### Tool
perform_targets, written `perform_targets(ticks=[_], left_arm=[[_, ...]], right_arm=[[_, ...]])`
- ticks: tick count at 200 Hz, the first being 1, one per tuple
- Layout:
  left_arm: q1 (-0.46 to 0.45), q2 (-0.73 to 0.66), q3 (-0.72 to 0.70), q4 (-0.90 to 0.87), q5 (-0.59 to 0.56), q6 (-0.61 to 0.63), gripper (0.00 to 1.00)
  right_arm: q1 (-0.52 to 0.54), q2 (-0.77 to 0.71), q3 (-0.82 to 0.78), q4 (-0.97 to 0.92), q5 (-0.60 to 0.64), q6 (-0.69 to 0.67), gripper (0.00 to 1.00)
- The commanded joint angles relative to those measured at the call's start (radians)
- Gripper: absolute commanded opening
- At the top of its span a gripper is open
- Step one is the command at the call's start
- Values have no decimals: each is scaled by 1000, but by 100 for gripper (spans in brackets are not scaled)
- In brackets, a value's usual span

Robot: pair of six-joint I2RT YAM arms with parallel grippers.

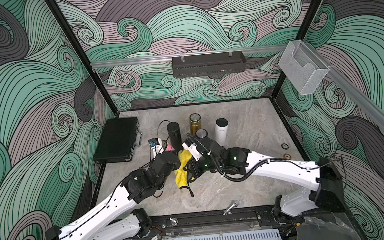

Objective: Wipe the surface of the thermos
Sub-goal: Wipe the dirt from the surface of the thermos.

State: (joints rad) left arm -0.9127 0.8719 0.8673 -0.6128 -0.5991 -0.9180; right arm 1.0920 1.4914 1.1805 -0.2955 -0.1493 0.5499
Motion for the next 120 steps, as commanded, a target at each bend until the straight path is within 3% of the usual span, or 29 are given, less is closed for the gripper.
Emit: perform_targets(ticks=[1,52,120], left_arm=[[0,-45,50,55,-15,-18,0],[3,-54,67,40,-65,-49,0],[6,-14,74,52,-110,-279,0]], right_arm=[[2,18,-42,42,79,27,0],[9,-44,-139,-26,201,75,0],[57,8,65,103,193,-10,0]])
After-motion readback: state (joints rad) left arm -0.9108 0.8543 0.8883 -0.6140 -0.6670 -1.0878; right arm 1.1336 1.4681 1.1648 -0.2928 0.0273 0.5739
